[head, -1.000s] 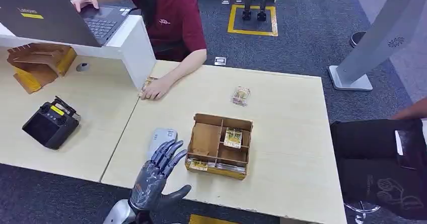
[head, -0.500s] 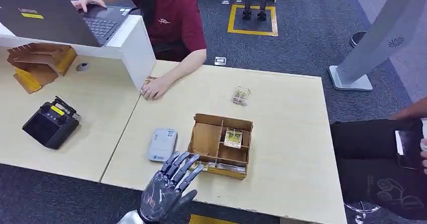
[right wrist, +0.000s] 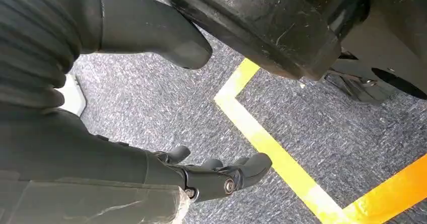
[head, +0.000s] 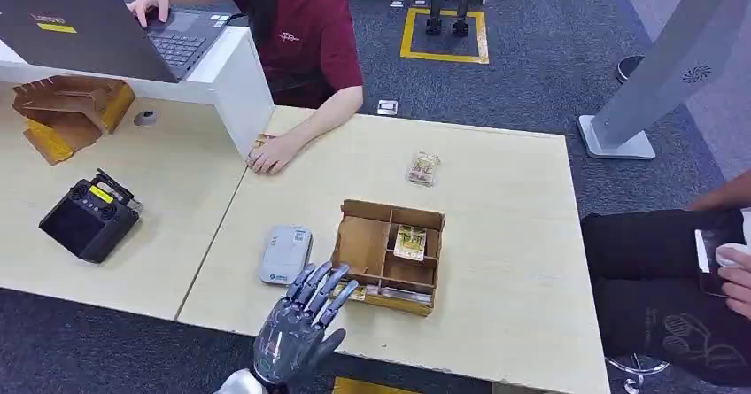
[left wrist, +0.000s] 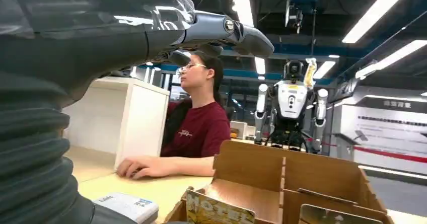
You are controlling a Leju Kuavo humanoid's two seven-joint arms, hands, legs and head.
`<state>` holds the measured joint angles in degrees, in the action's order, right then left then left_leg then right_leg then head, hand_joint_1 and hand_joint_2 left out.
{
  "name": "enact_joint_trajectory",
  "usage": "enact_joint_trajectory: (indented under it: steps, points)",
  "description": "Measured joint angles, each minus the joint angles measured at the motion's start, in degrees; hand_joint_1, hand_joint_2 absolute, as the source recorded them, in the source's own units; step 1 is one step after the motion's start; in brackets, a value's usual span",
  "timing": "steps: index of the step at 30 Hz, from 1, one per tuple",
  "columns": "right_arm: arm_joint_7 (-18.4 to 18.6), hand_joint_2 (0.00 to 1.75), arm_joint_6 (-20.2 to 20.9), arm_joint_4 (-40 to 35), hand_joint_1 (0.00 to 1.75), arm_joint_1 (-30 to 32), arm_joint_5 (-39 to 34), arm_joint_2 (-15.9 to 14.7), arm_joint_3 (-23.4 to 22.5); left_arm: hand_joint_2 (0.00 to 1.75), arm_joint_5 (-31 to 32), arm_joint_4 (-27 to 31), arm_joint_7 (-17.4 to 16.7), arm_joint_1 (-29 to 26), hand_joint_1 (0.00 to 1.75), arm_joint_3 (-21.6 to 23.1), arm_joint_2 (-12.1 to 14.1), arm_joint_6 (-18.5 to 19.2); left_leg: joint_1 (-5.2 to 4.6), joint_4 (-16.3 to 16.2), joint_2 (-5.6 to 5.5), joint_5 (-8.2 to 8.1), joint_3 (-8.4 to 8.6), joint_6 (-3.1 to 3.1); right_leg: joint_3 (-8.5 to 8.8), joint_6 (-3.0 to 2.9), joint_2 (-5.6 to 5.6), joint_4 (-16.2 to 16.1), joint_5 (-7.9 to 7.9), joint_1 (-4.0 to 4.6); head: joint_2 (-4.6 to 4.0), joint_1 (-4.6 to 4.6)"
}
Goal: Pass the card to the sensor for recognition and then transmit it.
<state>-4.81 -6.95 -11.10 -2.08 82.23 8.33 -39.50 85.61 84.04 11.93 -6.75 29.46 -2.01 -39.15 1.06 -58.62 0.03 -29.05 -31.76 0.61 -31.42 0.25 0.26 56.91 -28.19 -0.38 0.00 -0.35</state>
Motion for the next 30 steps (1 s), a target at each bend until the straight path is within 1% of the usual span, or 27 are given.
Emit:
enact_joint_trajectory:
  steps: [6, 20, 24, 30]
  points:
    - [-0.07, 1.75, 0.0, 0.0, 0.0, -0.04, 0.44, 0.09, -0.07, 1.75, 0.61, -1.07, -1.68, 0.85, 0.0, -1.2, -0.96, -0.02, 0.0, 0.0, 0.0, 0.0, 0.0, 0.0, 0.0, 0.0, 0.0, 0.0, 0.0, 0.0, 0.0, 0.0]
    - [-0.42, 1.75, 0.0, 0.0, 0.0, -0.09, 1.09, 0.17, -0.61, 1.75, 0.96, -2.82, -1.71, 2.05, 0.0, -4.63, -3.78, -0.02, 0.0, 0.0, 0.0, 0.0, 0.0, 0.0, 0.0, 0.0, 0.0, 0.0, 0.0, 0.0, 0.0, 0.0]
    - [-0.5, 1.75, -0.02, 0.0, 0.0, -0.11, 1.16, 0.24, -0.94, 1.75, 1.14, -3.13, -1.84, 2.09, 0.0, -4.7, -4.0, -0.02, 0.0, 0.0, 0.0, 0.0, 0.0, 0.0, 0.0, 0.0, 0.0, 0.0, 0.0, 0.0, 0.0, 0.0]
    - [-0.52, 1.75, -0.02, 0.0, 0.0, -0.13, 1.44, 0.28, -0.98, 1.75, 0.92, -3.43, -1.16, 2.09, 0.0, -4.7, -4.04, -0.02, 0.0, 0.0, 0.0, 0.0, 0.0, 0.0, 0.0, 0.0, 0.0, 0.0, 0.0, 0.0, 0.0, 0.0]
